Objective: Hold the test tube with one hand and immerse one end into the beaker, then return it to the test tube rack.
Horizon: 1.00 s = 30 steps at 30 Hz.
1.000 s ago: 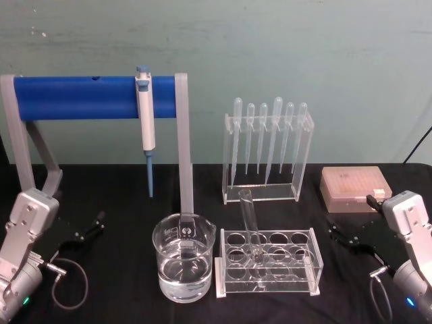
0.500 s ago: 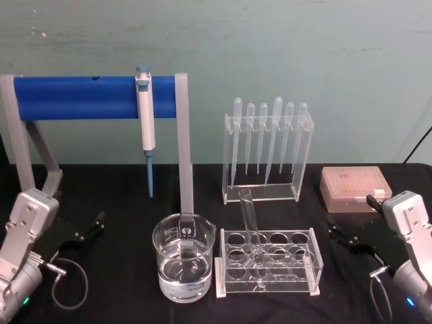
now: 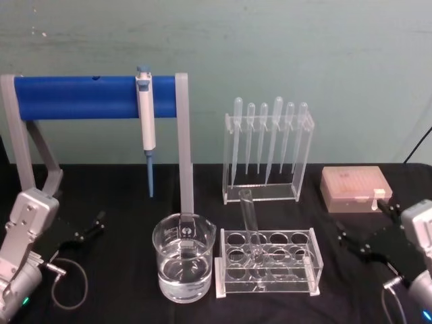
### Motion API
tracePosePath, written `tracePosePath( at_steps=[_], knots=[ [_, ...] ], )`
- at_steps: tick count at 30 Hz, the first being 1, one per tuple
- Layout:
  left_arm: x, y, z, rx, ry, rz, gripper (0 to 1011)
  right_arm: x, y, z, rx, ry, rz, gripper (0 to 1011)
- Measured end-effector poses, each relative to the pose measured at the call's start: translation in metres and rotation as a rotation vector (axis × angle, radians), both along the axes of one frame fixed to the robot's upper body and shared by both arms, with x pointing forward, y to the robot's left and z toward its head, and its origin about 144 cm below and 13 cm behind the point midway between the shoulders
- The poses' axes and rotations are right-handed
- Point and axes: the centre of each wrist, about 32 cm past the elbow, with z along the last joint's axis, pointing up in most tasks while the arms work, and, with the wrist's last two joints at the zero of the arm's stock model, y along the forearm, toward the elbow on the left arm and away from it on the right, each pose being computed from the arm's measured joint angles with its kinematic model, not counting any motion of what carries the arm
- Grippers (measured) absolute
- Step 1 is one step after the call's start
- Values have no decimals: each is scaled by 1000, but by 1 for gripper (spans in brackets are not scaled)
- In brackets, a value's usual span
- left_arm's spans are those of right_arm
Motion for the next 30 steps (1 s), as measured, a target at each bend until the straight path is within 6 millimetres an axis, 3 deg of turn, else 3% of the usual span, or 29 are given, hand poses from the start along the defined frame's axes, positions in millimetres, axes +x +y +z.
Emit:
tracePosePath(
  at_steps=[8,13,20,30],
  knots=[
    [0,0,0,0,0,0,1000,-30,-9,32,-28,52,135,1003],
    [0,0,0,0,0,0,1000,-33,-9,48,17,118,291,1003],
    [0,0,0,0,0,0,1000,-19,6,61,141,173,482,1003],
    [0,0,0,0,0,0,1000,17,39,69,160,228,534,1003]
  ],
)
